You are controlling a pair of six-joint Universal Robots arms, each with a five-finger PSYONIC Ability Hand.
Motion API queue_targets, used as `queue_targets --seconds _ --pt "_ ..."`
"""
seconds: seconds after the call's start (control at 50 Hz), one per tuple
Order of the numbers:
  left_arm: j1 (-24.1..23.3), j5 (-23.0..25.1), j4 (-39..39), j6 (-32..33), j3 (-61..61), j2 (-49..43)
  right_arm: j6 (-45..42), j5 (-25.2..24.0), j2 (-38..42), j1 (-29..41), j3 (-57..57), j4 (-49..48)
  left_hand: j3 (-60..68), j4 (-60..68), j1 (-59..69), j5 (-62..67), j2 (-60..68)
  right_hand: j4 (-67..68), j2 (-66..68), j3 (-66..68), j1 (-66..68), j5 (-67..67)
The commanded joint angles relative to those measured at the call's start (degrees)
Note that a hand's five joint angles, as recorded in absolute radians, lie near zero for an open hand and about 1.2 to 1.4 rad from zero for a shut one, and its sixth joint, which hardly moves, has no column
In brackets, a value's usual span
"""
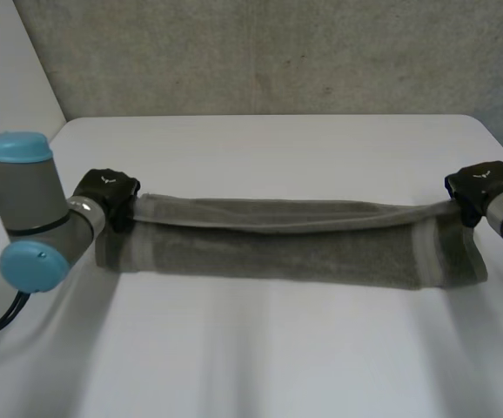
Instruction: Fold the towel.
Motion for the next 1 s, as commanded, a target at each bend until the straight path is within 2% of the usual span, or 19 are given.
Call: queue_targets --seconds 0.02,0.06,0.08,0.1,0.12,0.14,0.16,0.18,0.36,0.5,0.62,0.68,0.84,0.88,1.0 --pt "-1.3 -2.5 -0.1 0.0 9.9 -7.1 1.5 5.5 6.0 3.2 -7.3 -1.9 -9.6 -8.1 -4.3 -16.5 -6.4 2.8 4.2 3.0 3.3 2.8" --pt "-2.0 -2.6 -0.3 0.2 12.1 -8.9 1.4 8.6 8.2 3.9 -9.6 -1.9 -37.4 -35.9 -32.0 -44.2 -34.2 2.8 4.2 3.0 3.3 2.8" --pt "-2.0 -2.6 -0.3 0.2 12.1 -8.9 1.4 8.6 8.2 3.9 -9.6 -1.9 -37.5 -36.1 -32.2 -44.4 -34.4 2.8 4.2 3.0 3.3 2.8" --pt "-2.6 -2.6 -0.5 0.2 12.8 -9.5 1.5 10.0 9.3 4.4 -10.5 -1.9 -52.5 -51.1 -47.2 -59.4 -49.4 2.8 4.2 3.0 3.3 2.8" --pt "-3.2 -2.7 -0.7 0.3 13.3 -9.8 1.5 11.2 9.9 4.7 -11.1 -1.8 -67.3 -65.9 -62.0 -74.2 -64.2 -11.4 -10.1 -11.3 -10.9 -11.5" --pt "-3.2 -2.7 -0.7 0.3 13.3 -9.8 1.5 11.2 9.9 4.7 -11.1 -1.8 -67.5 -66.0 -62.2 -74.3 -64.3 -11.6 -10.2 -11.4 -11.1 -11.6" --pt "-3.7 -2.7 -0.7 0.3 13.7 -10.1 1.5 11.9 10.2 5.0 -11.3 -1.7 -78.8 -77.3 -73.5 -85.7 -75.6 -48.9 -47.5 -48.7 -48.4 -48.9" --pt "-3.8 -2.7 -0.8 0.2 13.8 -10.1 1.6 12.6 10.3 5.2 -11.3 -1.7 -78.8 -77.3 -73.4 -85.6 -75.6 -67.2 -65.8 -67.0 -66.7 -67.2" --pt "-3.8 -2.7 -2.1 -1.1 13.2 -7.4 3.0 12.0 7.6 5.0 -9.3 -3.0 -78.7 -77.3 -73.4 -85.6 -75.6 -67.2 -65.8 -67.0 -66.7 -67.2" --pt "-2.9 -1.7 -2.4 -7.4 8.5 1.8 3.0 8.6 -5.0 4.3 -1.0 -5.7 -78.2 -76.8 -72.9 -85.1 -75.1 -67.2 -65.8 -67.0 -66.7 -67.2" --pt "-2.9 -0.6 -1.8 -7.6 3.6 7.3 2.5 8.1 -11.4 4.3 3.7 -4.9 -77.9 -76.4 -72.6 -84.8 -74.7 -67.2 -65.8 -67.0 -66.7 -67.2" --pt "-2.9 1.2 -1.4 -7.6 0.2 9.6 1.2 7.2 -13.6 4.3 6.9 -3.1 -77.1 -75.6 -71.7 -83.9 -73.9 -67.2 -65.8 -67.0 -66.7 -67.2" --pt "-3.8 8.2 -1.5 -6.4 -7.1 10.8 -2.9 -0.2 -15.0 4.4 13.7 2.6 -69.8 -68.4 -64.5 -76.7 -66.7 -67.2 -65.8 -67.0 -66.7 -67.2" --pt "-3.8 11.9 -1.9 -3.4 -8.7 10.7 -3.8 -2.9 -14.9 4.6 14.7 4.3 -63.6 -62.2 -58.3 -70.5 -60.5 -66.1 -64.7 -65.9 -65.6 -66.1" --pt "-3.5 16.1 -4.6 3.9 -8.8 9.8 -4.1 -6.1 -14.2 4.5 13.1 9.3 -56.0 -54.6 -50.7 -62.9 -52.9 -64.2 -62.9 -64.1 -63.7 -64.3"
